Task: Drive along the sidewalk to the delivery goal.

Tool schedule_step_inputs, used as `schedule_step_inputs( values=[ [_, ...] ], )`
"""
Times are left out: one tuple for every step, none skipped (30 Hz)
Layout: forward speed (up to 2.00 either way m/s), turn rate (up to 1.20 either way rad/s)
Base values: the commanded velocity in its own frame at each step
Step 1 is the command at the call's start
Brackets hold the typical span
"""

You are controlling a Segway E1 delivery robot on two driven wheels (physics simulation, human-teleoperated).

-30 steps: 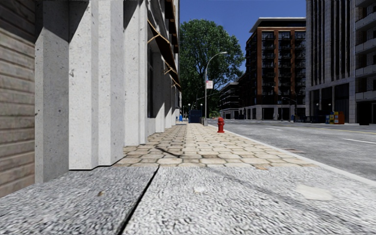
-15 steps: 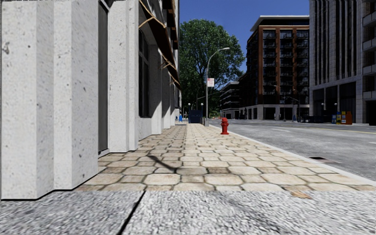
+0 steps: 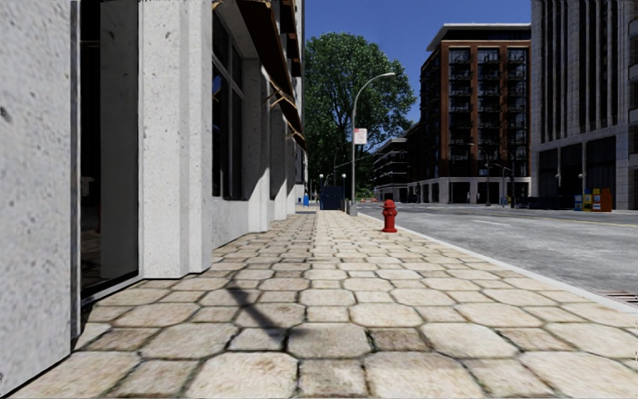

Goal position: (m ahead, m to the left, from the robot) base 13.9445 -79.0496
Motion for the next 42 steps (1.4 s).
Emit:
schedule_step_inputs(
  values=[
    [2.0, 0.0],
    [2.0, 0.0],
    [2.0, 0.0],
    [2.0, 0.0],
    [2.0, 0.0],
    [2.0, 0.0],
    [2.0, 0.0],
    [2.0, 0.0],
    [2.0, 0.0],
    [2.0, 0.0],
    [2.0, 0.0],
    [2.0, 0.0],
    [2.0, 0.0],
    [2.0, 0.0],
    [2.0, 0.0],
    [2.0, 0.0],
    [2.0, 0.0],
    [2.0, 0.0],
    [2.0, 0.0],
    [2.0, 0.0],
    [2.0, 0.0],
    [2.0, 0.0],
    [2.0, 0.0],
    [2.0, 0.0],
    [2.0, 0.0],
    [2.0, 0.0],
    [2.0, 0.0],
    [2.0, 0.0],
    [2.0, 0.0],
    [2.0, 0.0],
    [2.0, 0.0],
    [2.0, 0.0],
    [2.0, 0.0],
    [2.0, 0.0],
    [2.0, 0.0],
    [2.0, 0.0],
    [2.0, 0.0],
    [2.0, 0.0],
    [2.0, 0.0],
    [2.0, 0.0],
    [2.0, 0.0],
    [2.0, 0.0]
  ],
)
